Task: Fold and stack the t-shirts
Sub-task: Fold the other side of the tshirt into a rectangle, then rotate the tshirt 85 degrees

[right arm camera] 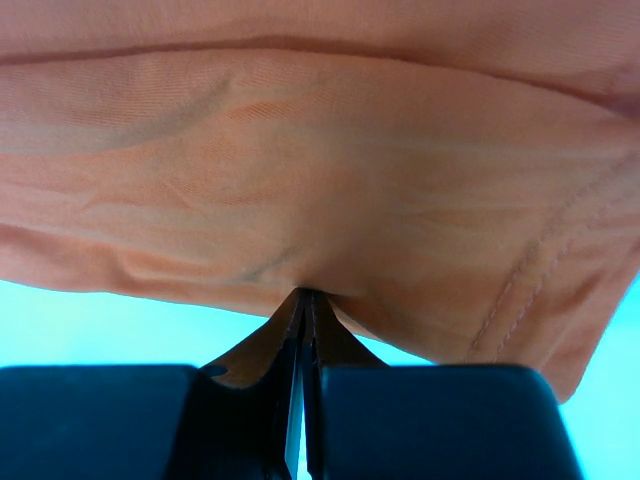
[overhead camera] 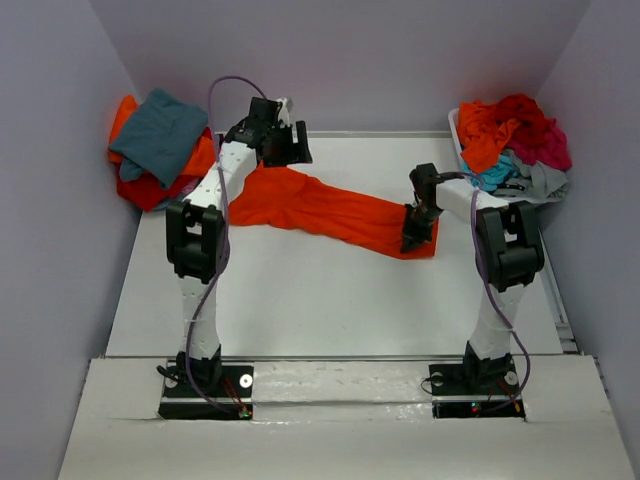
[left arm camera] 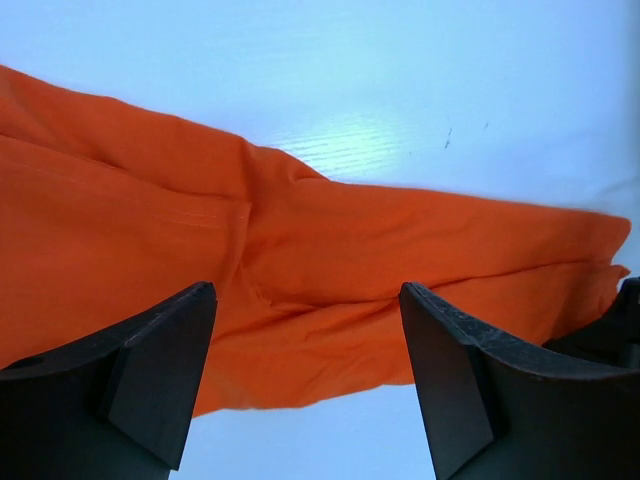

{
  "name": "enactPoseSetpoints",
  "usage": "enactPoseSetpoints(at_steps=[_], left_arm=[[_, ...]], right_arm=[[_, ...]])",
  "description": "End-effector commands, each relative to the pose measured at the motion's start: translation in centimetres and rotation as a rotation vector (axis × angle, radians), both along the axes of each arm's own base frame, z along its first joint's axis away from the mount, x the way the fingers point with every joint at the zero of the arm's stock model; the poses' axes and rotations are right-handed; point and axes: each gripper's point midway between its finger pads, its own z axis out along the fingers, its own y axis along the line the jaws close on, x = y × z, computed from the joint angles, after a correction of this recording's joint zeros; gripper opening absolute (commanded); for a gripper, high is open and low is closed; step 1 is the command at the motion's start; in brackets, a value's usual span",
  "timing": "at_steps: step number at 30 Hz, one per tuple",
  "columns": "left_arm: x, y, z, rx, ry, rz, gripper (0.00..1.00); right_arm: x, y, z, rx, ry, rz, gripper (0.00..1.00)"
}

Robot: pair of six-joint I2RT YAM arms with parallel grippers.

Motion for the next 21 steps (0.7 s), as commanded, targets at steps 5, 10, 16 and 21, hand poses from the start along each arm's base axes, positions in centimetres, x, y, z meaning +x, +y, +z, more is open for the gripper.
enactPoseSetpoints(at_steps=[5, 10, 16, 21], left_arm=[[-2.1, 7.5, 2.6, 0.128, 0.022, 0.291, 0.85], [-2.6, 8.0, 0.8, 0.125, 0.065, 0.316, 0.85], [-2.1, 8.4, -0.9, 0.133, 0.101, 0.333, 0.85], [-1.5, 8.7, -2.7, 0.142, 0.149, 0.348, 0.85]], right_arm=[[3.7, -0.6, 5.0, -0.066, -0.159, 0.013, 0.07], [4.7, -0.7, 5.8, -0.081, -0.178, 0.013, 0.07], [5.7, -1.0, 4.9, -0.113, -0.172, 0.005, 0.07], [6.5, -2.1, 4.6, -0.184, -0.167, -0.015, 0.07]])
